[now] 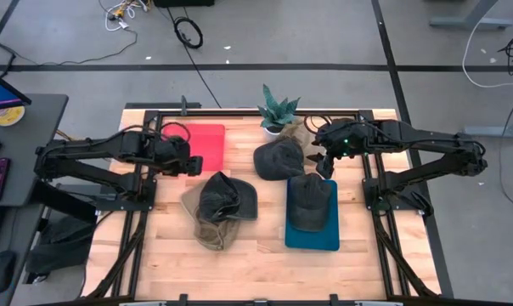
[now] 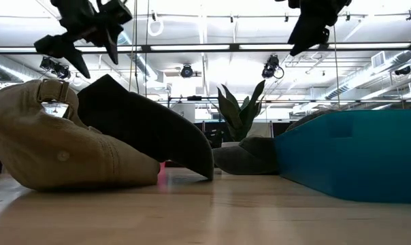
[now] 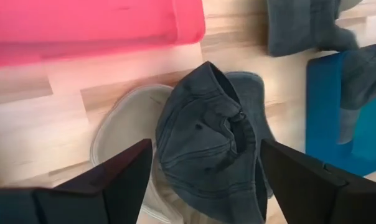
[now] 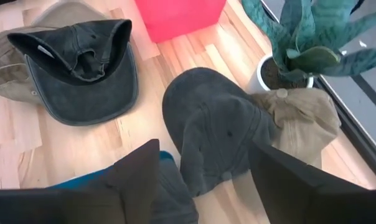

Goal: Pick & Place hat
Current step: Put the bottom black cap into the blue bin

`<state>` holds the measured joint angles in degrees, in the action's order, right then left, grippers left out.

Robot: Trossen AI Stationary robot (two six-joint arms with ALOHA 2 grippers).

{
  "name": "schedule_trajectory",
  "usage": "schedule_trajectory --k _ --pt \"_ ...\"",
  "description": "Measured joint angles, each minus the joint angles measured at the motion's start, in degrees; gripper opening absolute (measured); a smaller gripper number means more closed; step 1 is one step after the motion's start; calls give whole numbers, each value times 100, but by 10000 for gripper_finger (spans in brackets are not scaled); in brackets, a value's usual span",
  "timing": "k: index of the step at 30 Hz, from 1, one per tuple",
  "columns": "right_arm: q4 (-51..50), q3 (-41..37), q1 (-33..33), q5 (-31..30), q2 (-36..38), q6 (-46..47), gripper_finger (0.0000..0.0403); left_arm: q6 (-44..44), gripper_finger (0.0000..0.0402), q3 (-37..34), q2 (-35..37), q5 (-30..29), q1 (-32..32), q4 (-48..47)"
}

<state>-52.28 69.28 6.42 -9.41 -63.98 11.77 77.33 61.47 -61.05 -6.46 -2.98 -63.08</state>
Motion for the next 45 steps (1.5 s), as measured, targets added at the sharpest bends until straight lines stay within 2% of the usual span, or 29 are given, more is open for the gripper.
schedule_trajectory --k 4,9,16,22,27,34,42,45 --pt "186 -2 0 36 -2 -69 253 1 299 -2 -508 445 -7 12" --pt "291 -2 0 414 -3 -177 244 -306 299 -2 -1066 1012 -6 114" --pt "300 -2 -4 603 -3 -322 230 -552 298 -23 -1448 1079 -74 290" --pt "301 -4 -11 603 -3 -367 224 -289 298 -956 -1323 1517 -96 922" --pt "328 -4 -13 603 -2 -372 224 22 298 -1670 -1058 1528 -36 2372" --pt "502 -4 -13 851 -14 -451 223 316 298 -2625 -989 1586 52 3387" --pt "810 -4 -15 951 -14 -174 223 257 298 -2931 -1004 1577 80 3572" --pt "853 -4 -15 949 -32 -172 223 187 298 -2935 -1004 1740 81 3717"
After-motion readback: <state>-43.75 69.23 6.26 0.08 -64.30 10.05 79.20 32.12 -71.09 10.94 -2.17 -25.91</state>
